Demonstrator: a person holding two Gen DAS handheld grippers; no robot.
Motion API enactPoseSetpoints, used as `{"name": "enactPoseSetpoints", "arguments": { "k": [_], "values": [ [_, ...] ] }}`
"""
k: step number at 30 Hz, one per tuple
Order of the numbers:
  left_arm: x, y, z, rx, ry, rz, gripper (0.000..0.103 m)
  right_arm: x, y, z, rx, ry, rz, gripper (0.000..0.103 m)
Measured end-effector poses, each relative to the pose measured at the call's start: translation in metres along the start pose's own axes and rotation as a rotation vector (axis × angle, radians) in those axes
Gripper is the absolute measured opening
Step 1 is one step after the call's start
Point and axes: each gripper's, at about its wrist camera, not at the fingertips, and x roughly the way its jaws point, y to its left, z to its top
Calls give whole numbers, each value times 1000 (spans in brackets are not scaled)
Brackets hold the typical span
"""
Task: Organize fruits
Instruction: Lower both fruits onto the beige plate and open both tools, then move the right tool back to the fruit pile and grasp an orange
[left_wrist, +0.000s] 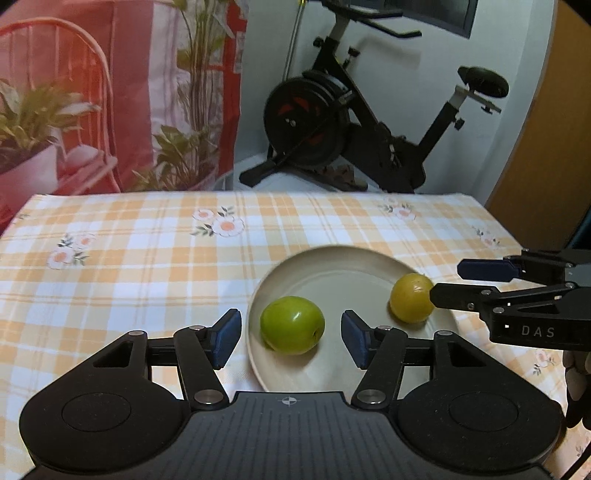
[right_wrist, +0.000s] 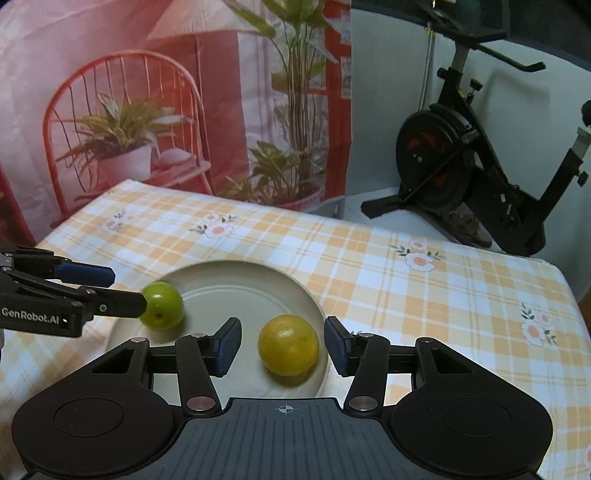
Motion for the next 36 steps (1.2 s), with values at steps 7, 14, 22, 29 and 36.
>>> {"name": "enactPoseSetpoints", "arguments": {
  "k": [7,14,22,29,36],
  "values": [
    [-40,-4,-18,-28,-54,34,62,-41,3,-22,87,-90,13,46],
    [-74,-11,-43,-45,-98,56,62,-74,11,-53,171,-163,11,46],
    [-96,-26,-76,-76,-126,52,61,-100,39,-92,147,-190,-5,46],
    [-112,-34,-86,-43,-172,72,61,-104,41,-110,197,-182,-4,46],
    [-111,-33,-95,-70,-169,88,61,-105,40,-118,207,-183,-17,46]
  ]
}}
